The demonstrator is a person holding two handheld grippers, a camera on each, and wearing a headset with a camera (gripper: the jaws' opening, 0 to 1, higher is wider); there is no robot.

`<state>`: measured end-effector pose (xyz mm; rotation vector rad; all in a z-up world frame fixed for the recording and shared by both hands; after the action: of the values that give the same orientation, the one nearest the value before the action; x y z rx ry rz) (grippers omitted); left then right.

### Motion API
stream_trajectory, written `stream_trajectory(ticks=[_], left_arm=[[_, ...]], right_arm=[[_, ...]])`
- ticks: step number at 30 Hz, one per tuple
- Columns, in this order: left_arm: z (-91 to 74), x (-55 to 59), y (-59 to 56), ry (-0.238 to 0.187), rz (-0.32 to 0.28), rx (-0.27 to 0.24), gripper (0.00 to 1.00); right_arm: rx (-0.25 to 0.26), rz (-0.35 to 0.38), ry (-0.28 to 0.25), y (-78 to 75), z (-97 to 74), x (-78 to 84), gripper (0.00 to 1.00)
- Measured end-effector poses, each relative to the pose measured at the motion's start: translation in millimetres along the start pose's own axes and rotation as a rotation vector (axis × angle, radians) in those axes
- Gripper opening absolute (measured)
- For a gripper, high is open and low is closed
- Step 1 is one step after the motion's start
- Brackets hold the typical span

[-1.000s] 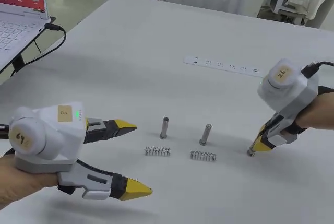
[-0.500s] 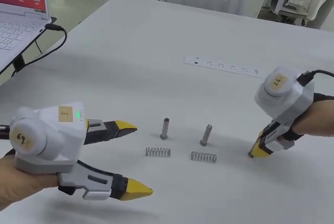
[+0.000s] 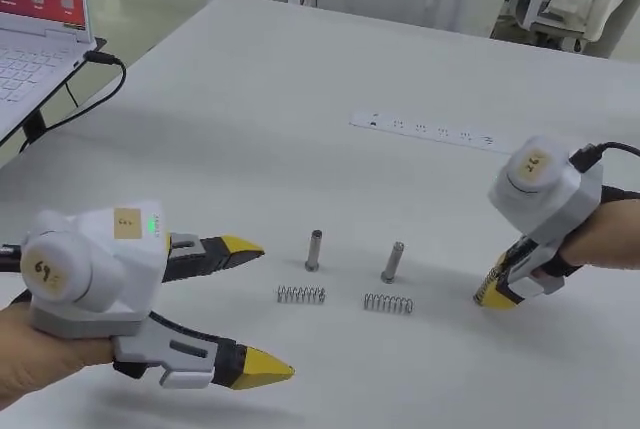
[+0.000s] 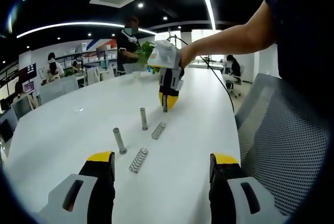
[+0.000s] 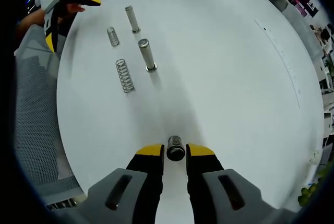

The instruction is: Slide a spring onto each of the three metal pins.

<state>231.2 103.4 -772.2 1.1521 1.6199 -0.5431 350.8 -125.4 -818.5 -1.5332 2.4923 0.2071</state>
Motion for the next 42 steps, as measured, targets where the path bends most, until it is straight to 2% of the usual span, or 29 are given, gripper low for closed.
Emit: stream_trajectory(ticks=[11,22,37,42], left_arm=[[0.1,-0.5,-0.3,0.000,-0.002,-0.002,0.71],[0.4,-1.4,-0.8,-0.002,-0.001,-0.002,0.71],[0.4,-3.2,-0.6,-0.006,0.002,0.000,0.71],[0.8,-3.0,0.2,-0.008,0.004,0.000,0.70]], right_arm=[[0.008,0.017,-0.007,-3.1,-4.9,7.7,0.17],[0.013,0.039,-0.008,-4.7,-7.9,23.1,0.18],[0.013,0.059,-0.031,10.6,-11.6,34.9,0.19],[0.005,0.062,-0.035,13.6,-8.2,38.7,0.19]])
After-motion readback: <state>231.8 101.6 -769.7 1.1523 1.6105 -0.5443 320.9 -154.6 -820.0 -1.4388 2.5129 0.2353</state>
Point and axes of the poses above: the centre of the closed fingertips' face, and the gripper's own axes: z roughly forward along the fingers, y roughly to its left, x roughly out of its underside, the point moved 3 cm from there along -z, roughly backward along the fingers, and after that the axes turned 9 degrees about z, right-handed, at the moved point
